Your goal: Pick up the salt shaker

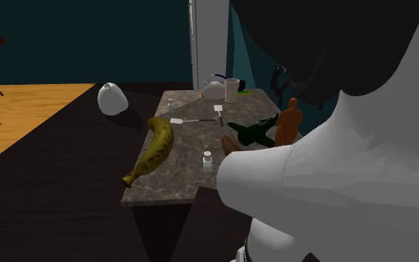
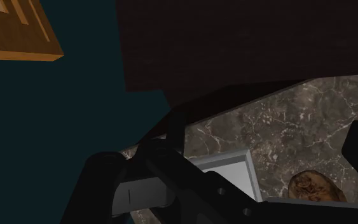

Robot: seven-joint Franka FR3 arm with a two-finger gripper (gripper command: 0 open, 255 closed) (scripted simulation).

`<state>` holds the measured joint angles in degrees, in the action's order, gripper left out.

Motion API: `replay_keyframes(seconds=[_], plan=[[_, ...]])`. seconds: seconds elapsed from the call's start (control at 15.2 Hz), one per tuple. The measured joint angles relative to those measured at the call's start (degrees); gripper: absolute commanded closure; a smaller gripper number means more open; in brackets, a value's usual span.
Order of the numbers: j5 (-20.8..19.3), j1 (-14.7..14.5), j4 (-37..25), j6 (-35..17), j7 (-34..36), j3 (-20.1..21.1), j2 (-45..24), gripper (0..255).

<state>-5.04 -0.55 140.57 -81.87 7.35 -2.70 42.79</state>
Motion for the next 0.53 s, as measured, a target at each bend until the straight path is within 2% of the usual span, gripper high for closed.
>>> replay_keyframes(seconds=[0.2,0.53], plan=[[0.8,-0.5,1.1,-2.0,0.9,0.8,-0.9,0],[4.2,-3.0,4.1,-9.4,4.8,4.6,-4.9,0]])
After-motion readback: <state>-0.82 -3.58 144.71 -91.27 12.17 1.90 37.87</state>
